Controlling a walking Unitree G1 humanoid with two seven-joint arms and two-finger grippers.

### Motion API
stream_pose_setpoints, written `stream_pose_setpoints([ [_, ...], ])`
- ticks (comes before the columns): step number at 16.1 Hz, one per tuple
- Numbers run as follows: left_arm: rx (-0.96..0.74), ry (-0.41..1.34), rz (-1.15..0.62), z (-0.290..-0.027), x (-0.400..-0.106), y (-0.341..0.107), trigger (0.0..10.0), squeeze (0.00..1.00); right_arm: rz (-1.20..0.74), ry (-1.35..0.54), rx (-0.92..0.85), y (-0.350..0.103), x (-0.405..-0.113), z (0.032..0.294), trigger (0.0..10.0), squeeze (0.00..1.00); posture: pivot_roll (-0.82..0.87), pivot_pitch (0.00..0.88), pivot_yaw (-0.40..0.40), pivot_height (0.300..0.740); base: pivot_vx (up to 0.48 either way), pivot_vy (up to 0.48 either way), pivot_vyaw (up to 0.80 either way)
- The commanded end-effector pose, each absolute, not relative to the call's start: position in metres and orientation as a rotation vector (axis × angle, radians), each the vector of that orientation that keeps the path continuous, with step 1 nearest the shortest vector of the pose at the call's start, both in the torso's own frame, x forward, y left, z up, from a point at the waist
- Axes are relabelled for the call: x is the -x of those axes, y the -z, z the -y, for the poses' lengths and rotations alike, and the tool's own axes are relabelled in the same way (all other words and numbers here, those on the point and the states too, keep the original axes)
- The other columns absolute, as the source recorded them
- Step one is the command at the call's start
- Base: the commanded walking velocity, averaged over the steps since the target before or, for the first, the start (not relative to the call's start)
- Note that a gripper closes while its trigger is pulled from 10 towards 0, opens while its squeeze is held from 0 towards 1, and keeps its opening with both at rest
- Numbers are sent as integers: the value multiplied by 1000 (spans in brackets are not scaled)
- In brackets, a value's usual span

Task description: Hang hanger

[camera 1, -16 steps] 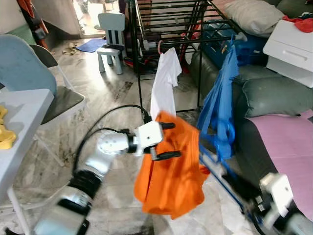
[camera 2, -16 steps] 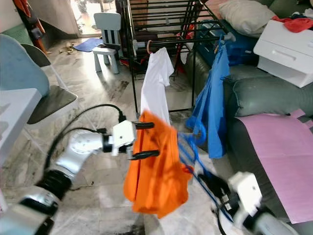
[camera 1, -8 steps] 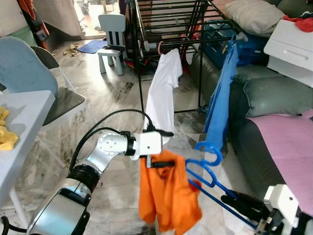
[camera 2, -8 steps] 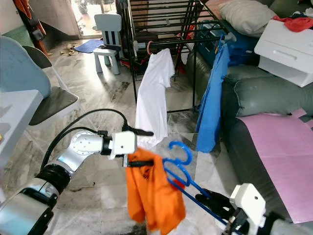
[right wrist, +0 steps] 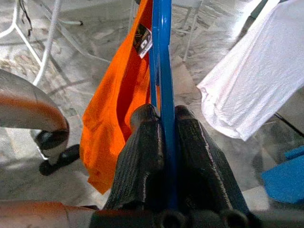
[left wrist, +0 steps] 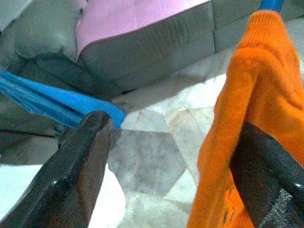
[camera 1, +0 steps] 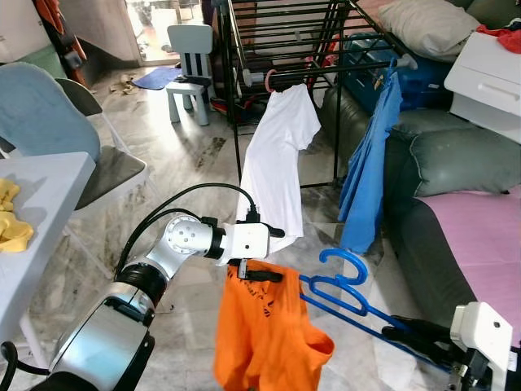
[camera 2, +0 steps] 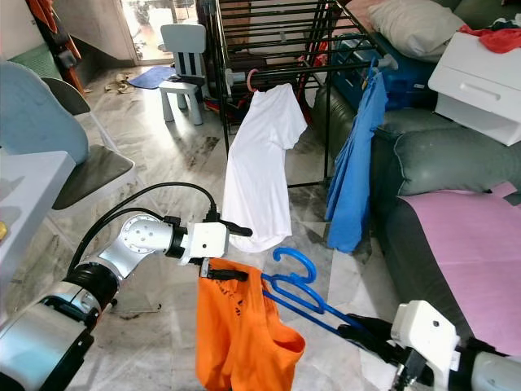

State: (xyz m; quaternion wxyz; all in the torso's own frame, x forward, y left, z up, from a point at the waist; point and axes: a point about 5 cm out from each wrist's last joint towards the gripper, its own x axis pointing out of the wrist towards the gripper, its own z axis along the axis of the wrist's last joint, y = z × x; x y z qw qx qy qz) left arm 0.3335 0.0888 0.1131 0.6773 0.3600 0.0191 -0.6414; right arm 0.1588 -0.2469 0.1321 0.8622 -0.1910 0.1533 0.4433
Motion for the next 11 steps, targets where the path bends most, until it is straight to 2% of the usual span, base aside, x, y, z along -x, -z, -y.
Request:
stream_pose_setpoints([
  [1,-834,1434,-43,-91,-339,-121,0,0,-272,-912,439,-140,-162,249,10000,0,-43,0,63,740,0,0,0],
  [4,-850,1376,-43,-90,-345,-124,0,0,-181,-824,467,-144,-172,249,10000,0,-40,0,68,740,0,0,0],
  [11,-867,1326,-20,-82,-350,-128,0,0,-112,-795,445,-141,-181,239,10000,0,-34,0,74,740,0,0,0],
])
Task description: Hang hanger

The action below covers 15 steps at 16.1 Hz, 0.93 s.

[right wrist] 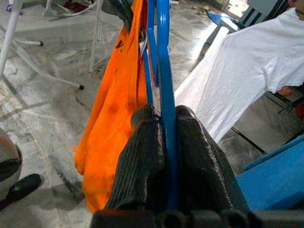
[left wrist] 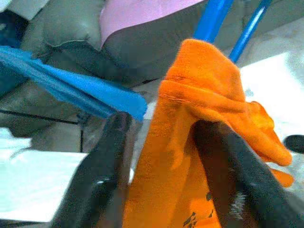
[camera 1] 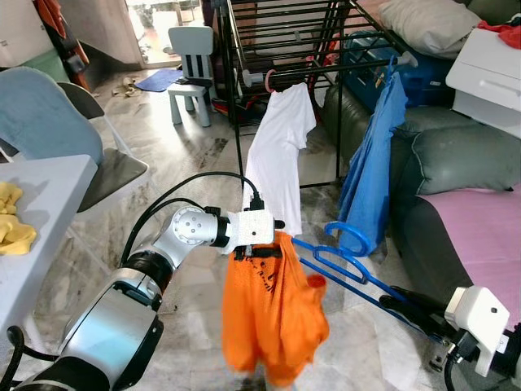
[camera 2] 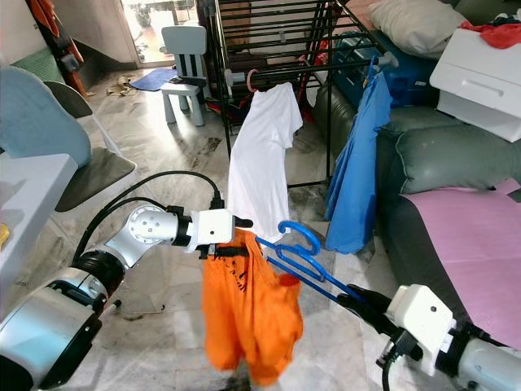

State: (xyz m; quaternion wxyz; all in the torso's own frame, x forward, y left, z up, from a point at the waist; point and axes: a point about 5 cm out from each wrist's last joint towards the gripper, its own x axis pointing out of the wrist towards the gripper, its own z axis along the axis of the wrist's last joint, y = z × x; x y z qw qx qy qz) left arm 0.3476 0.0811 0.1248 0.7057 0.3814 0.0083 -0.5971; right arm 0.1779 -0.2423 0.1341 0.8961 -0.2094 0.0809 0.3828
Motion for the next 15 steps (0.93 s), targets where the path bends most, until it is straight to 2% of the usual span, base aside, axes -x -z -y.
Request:
stream_pose_setpoints([
  [1,-877,1318,-22,-83,-351,-129,0,0,-99,-793,447,-142,-182,237,10000,0,-32,0,78,740,0,0,0],
  [15,-833,1429,-65,-83,-344,-123,0,0,-86,-787,453,-138,-186,236,10000,0,-29,0,85,740,0,0,0],
])
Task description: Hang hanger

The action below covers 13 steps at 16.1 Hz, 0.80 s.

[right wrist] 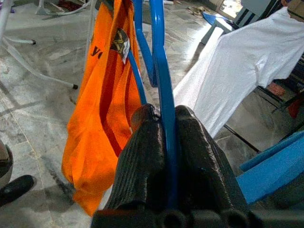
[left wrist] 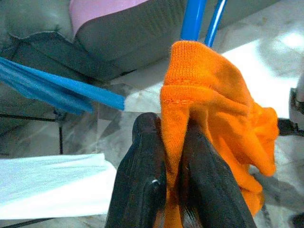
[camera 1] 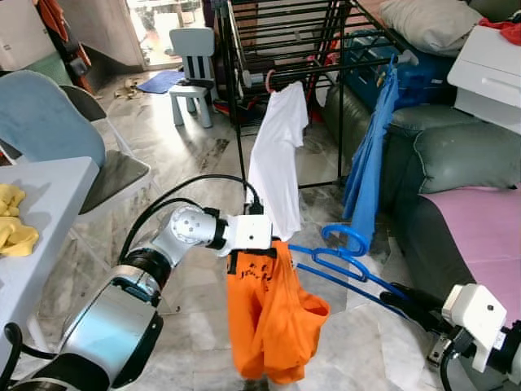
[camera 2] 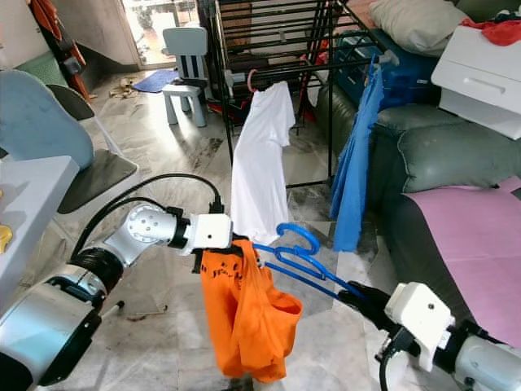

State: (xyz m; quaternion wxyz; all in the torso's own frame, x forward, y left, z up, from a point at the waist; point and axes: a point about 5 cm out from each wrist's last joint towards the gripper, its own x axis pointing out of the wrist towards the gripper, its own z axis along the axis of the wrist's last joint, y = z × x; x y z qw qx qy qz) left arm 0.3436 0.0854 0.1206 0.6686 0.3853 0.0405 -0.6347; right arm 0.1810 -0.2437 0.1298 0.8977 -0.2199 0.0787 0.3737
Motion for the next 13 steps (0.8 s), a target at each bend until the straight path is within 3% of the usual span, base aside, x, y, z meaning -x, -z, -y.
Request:
stream_pose_setpoints([
  [1,-833,1424,-74,-83,-344,-122,0,0,-83,-781,463,-138,-186,237,10000,0,-29,0,84,740,0,0,0],
  [7,-783,1410,-110,-87,-343,-117,0,0,-152,-751,418,-130,-187,241,10000,0,-30,0,79,740,0,0,0],
  [8,-755,1382,-124,-90,-344,-115,0,0,-177,-752,369,-131,-187,244,10000,1000,-30,0,75,740,0,0,0],
  [13,-637,1262,-221,-107,-346,-104,0,0,-197,-663,454,-143,-191,269,10000,1000,-34,0,64,740,0,0,0],
])
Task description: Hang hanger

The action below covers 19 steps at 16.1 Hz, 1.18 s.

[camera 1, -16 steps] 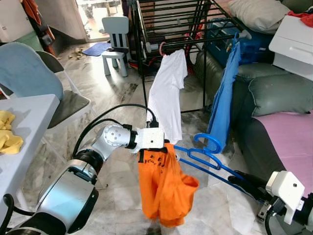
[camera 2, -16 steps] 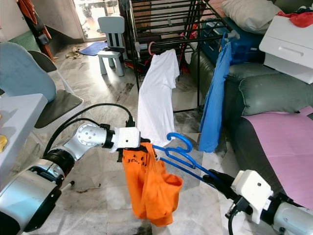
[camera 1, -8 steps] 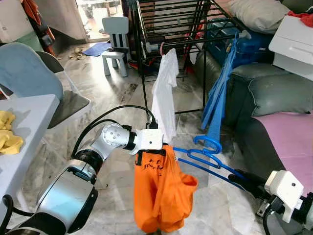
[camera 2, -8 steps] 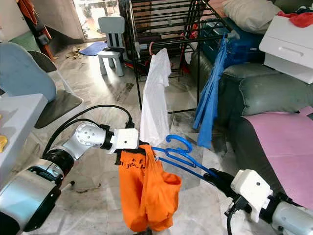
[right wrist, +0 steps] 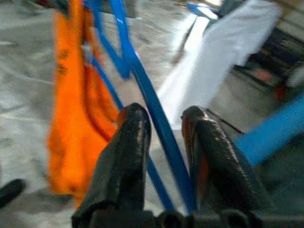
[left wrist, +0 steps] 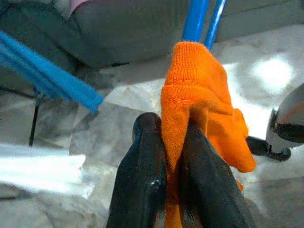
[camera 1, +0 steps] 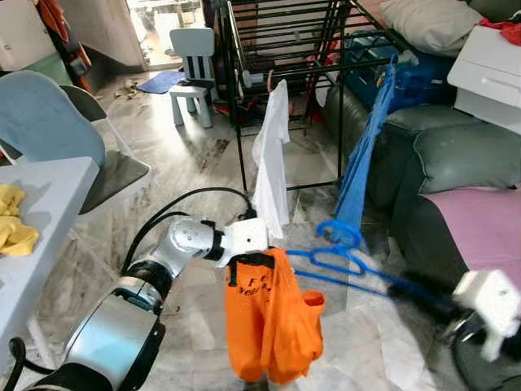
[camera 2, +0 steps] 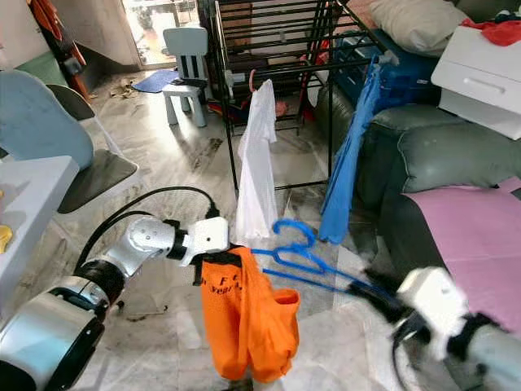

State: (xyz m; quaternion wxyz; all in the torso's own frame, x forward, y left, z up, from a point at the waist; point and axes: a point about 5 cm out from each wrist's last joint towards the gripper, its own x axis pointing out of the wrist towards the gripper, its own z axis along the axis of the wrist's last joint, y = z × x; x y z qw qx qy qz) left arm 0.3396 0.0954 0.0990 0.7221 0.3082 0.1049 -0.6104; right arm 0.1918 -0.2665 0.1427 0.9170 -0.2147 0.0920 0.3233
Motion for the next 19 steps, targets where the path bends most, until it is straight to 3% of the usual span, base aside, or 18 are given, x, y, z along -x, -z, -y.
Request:
stream_pose_setpoints([
  [1,-601,1222,-234,-113,-346,-102,0,0,-198,-600,497,-151,-195,282,10000,1000,-35,0,63,740,0,0,0],
  [7,-529,1084,-297,-131,-345,-89,0,0,-144,-376,589,-179,-209,312,10000,1000,-46,0,55,740,0,0,0],
  [8,-424,1018,-278,-130,-349,-93,0,0,-86,-341,548,-186,-211,307,10000,1000,-51,0,53,740,0,0,0],
  [10,-375,1012,-228,-123,-352,-99,0,0,-32,-287,483,-182,-214,297,10000,1000,-57,0,50,740,0,0,0],
  [13,-309,1050,-149,-109,-352,-107,0,0,51,-241,289,-159,-223,244,10000,1000,-65,0,82,740,0,0,0],
  [19,-152,923,-89,-103,-361,-117,0,0,-83,-105,219,-119,-233,211,10000,1000,-71,0,93,740,0,0,0],
])
